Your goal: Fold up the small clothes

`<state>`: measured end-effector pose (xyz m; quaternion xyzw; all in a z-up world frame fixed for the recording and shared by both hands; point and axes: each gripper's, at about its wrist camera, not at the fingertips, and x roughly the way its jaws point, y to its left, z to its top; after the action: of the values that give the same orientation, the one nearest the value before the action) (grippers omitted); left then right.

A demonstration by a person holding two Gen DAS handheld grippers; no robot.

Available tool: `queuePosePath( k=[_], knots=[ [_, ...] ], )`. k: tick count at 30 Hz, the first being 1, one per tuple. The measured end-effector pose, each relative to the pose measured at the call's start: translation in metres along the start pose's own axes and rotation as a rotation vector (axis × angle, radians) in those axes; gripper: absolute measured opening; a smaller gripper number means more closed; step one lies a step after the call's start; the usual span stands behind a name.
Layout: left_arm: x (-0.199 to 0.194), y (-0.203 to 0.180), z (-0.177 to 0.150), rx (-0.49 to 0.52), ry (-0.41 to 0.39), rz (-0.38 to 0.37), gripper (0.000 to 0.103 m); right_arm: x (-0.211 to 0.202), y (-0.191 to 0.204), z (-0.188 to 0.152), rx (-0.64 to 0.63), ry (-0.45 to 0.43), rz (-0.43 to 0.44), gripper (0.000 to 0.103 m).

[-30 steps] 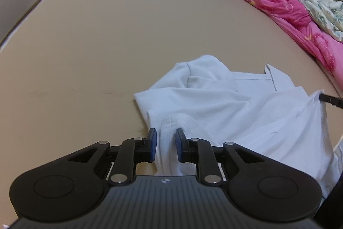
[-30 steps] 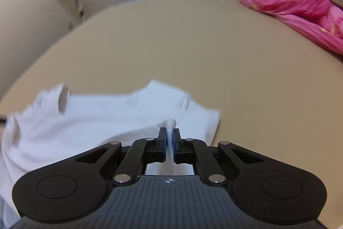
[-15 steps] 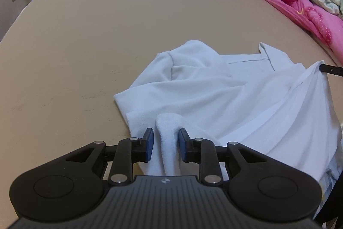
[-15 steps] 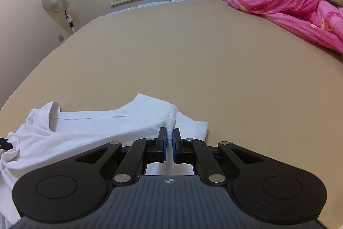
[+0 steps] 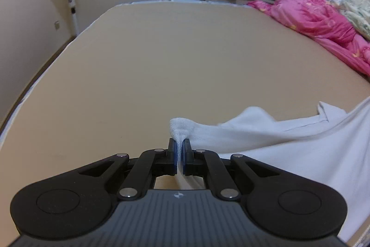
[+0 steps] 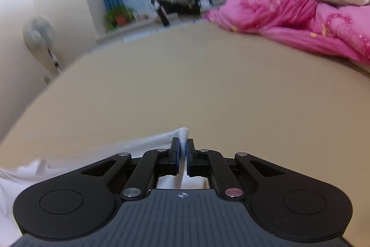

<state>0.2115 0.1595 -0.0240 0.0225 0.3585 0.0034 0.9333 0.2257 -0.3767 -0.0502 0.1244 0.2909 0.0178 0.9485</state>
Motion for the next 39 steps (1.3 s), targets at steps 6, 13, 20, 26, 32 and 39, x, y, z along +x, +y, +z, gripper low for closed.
queuePosePath(
  k=[6, 13, 20, 26, 32, 39],
  knots=[
    [-0.004, 0.01, 0.009, -0.098, -0.099, 0.02, 0.005, 0.012, 0.017, 0.008, -0.052, -0.109, -0.023, 0.004],
    [0.048, 0.018, 0.001, -0.155, 0.139, 0.058, 0.016, 0.074, 0.017, -0.014, -0.074, 0.181, -0.142, 0.008],
    [0.004, 0.043, -0.005, -0.327, 0.132, -0.116, 0.016, 0.003, -0.007, -0.008, 0.072, 0.131, -0.037, 0.014],
    [-0.036, 0.034, -0.045, -0.336, 0.301, -0.203, 0.019, -0.027, -0.031, -0.044, 0.192, 0.385, 0.043, 0.023],
    [-0.052, 0.009, -0.099, -0.236, 0.402, -0.113, 0.019, -0.052, -0.033, -0.077, 0.103, 0.451, 0.007, 0.03],
    [-0.056, 0.013, -0.108, -0.239, 0.4, -0.127, 0.003, -0.066, -0.032, -0.089, 0.055, 0.424, 0.04, 0.005]
  ],
)
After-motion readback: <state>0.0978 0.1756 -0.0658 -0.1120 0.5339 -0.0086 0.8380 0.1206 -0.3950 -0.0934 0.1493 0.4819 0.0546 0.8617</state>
